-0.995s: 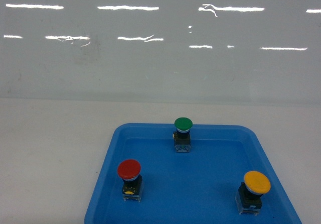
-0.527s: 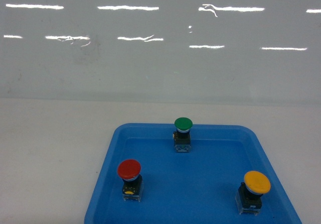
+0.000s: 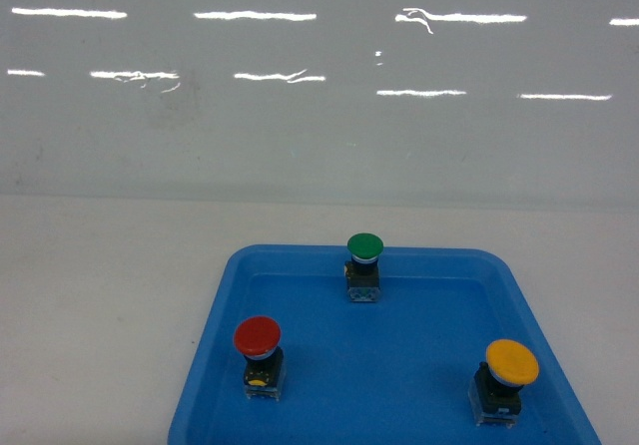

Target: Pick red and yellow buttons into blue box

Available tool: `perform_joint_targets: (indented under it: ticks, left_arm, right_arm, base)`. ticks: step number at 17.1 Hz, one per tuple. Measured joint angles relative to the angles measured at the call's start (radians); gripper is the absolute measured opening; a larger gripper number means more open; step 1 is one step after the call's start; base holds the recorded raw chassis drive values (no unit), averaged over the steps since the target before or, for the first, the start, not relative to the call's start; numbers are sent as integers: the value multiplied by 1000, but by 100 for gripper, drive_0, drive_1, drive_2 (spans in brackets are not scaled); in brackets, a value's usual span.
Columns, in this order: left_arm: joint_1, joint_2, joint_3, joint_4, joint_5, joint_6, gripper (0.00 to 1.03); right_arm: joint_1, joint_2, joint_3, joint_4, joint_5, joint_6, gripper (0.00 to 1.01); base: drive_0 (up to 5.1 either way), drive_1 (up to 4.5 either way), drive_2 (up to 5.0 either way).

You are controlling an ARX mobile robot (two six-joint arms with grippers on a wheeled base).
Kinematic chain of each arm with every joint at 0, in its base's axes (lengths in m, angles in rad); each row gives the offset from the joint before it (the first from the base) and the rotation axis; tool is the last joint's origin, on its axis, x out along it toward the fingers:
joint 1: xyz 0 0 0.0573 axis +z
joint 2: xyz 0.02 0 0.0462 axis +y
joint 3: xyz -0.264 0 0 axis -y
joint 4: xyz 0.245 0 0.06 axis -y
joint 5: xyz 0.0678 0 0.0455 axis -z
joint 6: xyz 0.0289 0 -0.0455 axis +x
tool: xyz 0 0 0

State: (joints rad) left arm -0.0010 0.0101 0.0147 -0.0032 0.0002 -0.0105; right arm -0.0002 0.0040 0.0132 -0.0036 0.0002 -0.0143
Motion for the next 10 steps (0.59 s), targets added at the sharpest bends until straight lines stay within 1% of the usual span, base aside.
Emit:
perform_joint_targets:
  ticks: [1, 2, 3, 4, 5, 6, 7, 8, 9, 10]
  left_arm:
    - [-24, -7, -1, 27, -21, 0, 98]
    - [-80, 5, -1, 21, -65, 4, 98]
    - [-122, 20, -1, 34, -95, 7, 98]
    - [-152, 46, -1, 71, -118, 17, 98]
    - [-184, 103, -1, 115, -154, 18, 98]
    - [-187, 172, -1, 188, -154, 23, 98]
    - [-172, 277, -1, 279, -155, 20, 98]
    - [-178, 411, 0, 385, -161, 21, 98]
    - [-180, 537, 2, 477, -145, 18, 98]
    - [-189, 646, 11, 536, -138, 19, 98]
  right_arm:
    - [-2, 1, 0, 5, -3, -1, 98]
    - [-22, 19, -1, 60, -19, -1, 98]
    - [-43, 64, -1, 117, -42, -1, 98]
    - [-58, 112, -1, 149, -60, 0, 98]
    - [-83, 211, -1, 224, -97, -1, 98]
    - [-84, 283, 0, 296, -108, -2, 98]
    - [-86, 386, 1, 393, -124, -5, 98]
    - [-77, 507, 4, 491, -140, -10, 98]
    - [-62, 624, 20, 577, -149, -14, 98]
    - [-42, 724, 43, 643, -163, -27, 98]
  base:
    - [0, 0, 0]
    - [0, 0, 0]
    - [0, 0, 0]
    - [0, 0, 0]
    - [0, 0, 0]
    - [0, 0, 0]
    - [0, 0, 0]
    - [0, 0, 0]
    - [0, 0, 0]
    - [0, 0, 0]
